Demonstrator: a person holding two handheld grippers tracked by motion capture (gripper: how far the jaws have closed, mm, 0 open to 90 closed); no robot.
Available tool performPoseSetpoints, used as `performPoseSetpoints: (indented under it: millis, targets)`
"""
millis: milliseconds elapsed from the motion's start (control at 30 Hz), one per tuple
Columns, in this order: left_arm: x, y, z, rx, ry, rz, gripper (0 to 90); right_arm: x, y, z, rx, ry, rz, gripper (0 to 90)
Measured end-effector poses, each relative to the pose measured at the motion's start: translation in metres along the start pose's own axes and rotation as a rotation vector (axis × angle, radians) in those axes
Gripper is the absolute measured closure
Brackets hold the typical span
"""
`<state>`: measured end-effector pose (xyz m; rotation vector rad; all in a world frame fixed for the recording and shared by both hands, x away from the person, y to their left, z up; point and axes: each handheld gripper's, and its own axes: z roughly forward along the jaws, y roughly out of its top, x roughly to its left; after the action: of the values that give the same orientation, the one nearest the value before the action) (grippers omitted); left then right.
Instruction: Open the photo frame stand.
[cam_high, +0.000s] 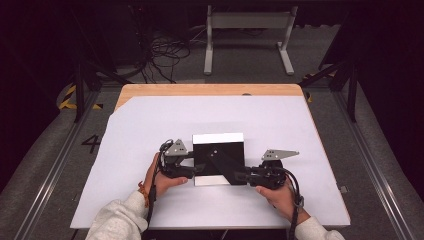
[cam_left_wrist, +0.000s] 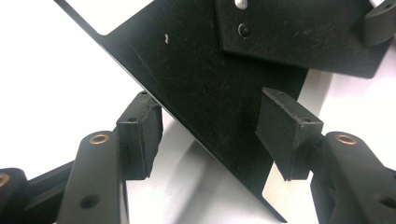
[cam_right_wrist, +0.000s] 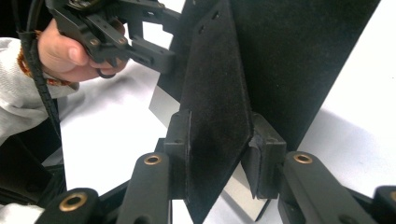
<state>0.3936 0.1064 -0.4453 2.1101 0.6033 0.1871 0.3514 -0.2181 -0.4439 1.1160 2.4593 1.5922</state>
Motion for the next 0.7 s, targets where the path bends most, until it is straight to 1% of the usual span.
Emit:
performPoseSetpoints:
  millis: [67,100,133,167,200,267,367,433,500,533,567,633,700]
  targets:
    - [0.000,0.000,-0.001,-0.003,0.001,0.007,41.8,0.000,0.000,0.000,0.001,-0.003,-0.002,65.8]
    - [0.000,0.000,-0.001,-0.005,-0.003,0.002,41.4,0.000,0.000,0.000,0.002,-0.002,-0.005,65.9]
    - [0.000,-0.001,0.000,-0.009,-0.015,-0.006,38.4,0.001,0.000,0.000,0.005,0.000,-0.013,66.0]
    - [0.000,-0.001,0.000,-0.009,-0.015,-0.006,37.1,0.001,0.000,-0.001,0.005,-0.003,-0.018,66.0]
    - [0.000,-0.001,0.001,-0.007,-0.026,-0.014,37.1,0.001,0.000,-0.001,0.005,-0.003,-0.018,66.0]
    - [0.001,-0.002,0.003,-0.005,-0.046,-0.026,33.5,0.002,0.000,-0.001,0.003,-0.004,-0.024,66.0]
    - [0.002,-0.003,0.007,0.015,-0.075,-0.043,30.5,0.003,0.000,-0.001,0.005,0.000,-0.031,65.9]
    - [0.002,-0.003,0.009,0.019,-0.091,-0.057,31.8,0.003,0.001,-0.001,0.003,0.002,-0.036,65.9]
    - [0.002,-0.004,0.010,0.016,-0.105,-0.059,31.9,0.004,0.001,-0.001,0.004,0.000,-0.041,65.8]
    - [0.003,-0.003,0.009,0.008,-0.107,-0.056,32.0,0.004,0.001,-0.001,0.005,-0.003,-0.043,65.8]
    - [0.003,-0.003,0.007,0.000,-0.114,-0.064,33.1,0.003,0.001,-0.001,0.008,-0.008,-0.046,65.8]
    - [0.003,-0.003,0.004,-0.014,-0.105,-0.049,37.9,0.003,0.000,-0.001,0.010,-0.015,-0.042,65.8]
    - [0.003,-0.002,0.000,-0.035,-0.088,-0.034,40.0,0.003,-0.001,0.000,0.013,-0.021,-0.045,65.9]
